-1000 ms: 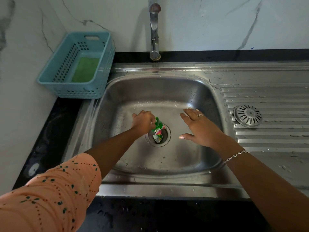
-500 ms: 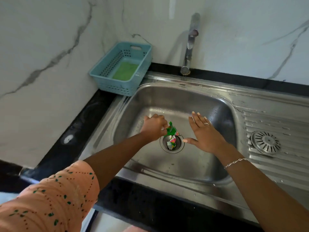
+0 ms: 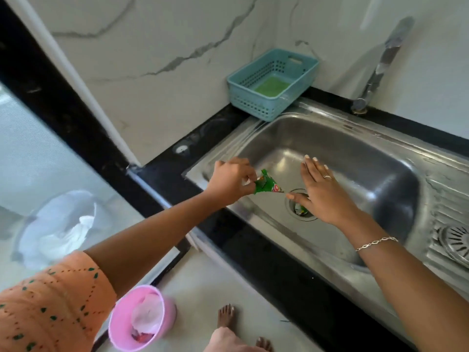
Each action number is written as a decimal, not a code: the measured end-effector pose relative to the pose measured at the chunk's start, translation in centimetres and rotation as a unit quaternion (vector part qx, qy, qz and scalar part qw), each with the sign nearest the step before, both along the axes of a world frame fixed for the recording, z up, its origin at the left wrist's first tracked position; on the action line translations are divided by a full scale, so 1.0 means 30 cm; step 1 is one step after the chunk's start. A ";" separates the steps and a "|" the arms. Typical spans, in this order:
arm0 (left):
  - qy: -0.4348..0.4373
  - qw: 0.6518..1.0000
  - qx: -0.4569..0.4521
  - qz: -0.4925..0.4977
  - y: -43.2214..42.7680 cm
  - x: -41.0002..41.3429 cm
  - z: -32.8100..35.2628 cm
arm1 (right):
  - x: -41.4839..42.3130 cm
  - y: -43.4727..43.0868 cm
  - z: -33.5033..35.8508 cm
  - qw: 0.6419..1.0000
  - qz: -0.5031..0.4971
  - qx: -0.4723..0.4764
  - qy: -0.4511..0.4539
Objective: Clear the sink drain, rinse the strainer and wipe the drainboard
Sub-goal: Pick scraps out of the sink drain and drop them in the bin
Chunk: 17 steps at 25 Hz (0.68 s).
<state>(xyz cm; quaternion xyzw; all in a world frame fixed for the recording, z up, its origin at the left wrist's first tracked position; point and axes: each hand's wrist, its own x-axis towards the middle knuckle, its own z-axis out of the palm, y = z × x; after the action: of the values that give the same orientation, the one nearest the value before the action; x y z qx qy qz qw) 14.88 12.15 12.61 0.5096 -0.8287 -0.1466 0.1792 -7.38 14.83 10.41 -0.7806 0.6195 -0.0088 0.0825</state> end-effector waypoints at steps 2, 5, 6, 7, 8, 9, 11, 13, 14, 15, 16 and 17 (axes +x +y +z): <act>0.021 0.999 -0.011 0.023 0.059 0.084 0.037 | 0.074 0.007 0.020 1.000 0.024 -0.013 -0.007; 0.032 0.997 -0.034 0.064 0.154 0.236 0.071 | 0.232 0.034 0.051 0.995 0.088 -0.034 -0.026; 0.027 0.996 -0.037 0.077 0.187 0.288 0.073 | 0.291 0.046 0.058 0.992 0.114 -0.042 -0.033; 0.021 0.995 -0.037 0.093 0.223 0.341 0.070 | 0.352 0.061 0.060 0.989 0.138 -0.045 -0.040; 0.013 0.993 -0.032 0.110 0.261 0.389 0.064 | 0.407 0.077 0.060 0.985 0.160 -0.045 -0.048; 0.002 0.992 -0.025 0.127 0.300 0.436 0.055 | 0.461 0.094 0.058 0.981 0.181 -0.040 -0.058; -0.021 0.987 -0.014 0.158 0.390 0.543 0.024 | 0.579 0.137 0.044 0.970 0.228 -0.026 -0.075; -0.044 0.982 0.001 0.184 0.481 0.671 -0.025 | 0.718 0.188 0.014 0.958 0.272 -0.007 -0.087; -0.055 0.979 0.013 0.198 0.523 0.732 -0.056 | 0.790 0.210 -0.006 0.953 0.290 0.005 -0.092; -0.065 0.975 0.026 0.213 0.559 0.793 -0.089 | 0.862 0.231 -0.029 0.947 0.307 0.019 -0.094; -0.074 0.970 0.039 0.226 0.594 0.852 -0.126 | 0.935 0.252 -0.056 0.942 0.321 0.034 -0.094; -0.081 0.967 0.050 0.236 0.623 0.901 -0.163 | 0.998 0.271 -0.084 0.938 0.331 0.048 -0.092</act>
<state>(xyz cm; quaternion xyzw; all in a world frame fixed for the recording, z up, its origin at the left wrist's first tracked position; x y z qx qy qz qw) 41.92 30.83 7.72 0.7094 -0.6882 -0.0992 0.1153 22.56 22.96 7.88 -0.9324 0.3155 -0.0230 0.1749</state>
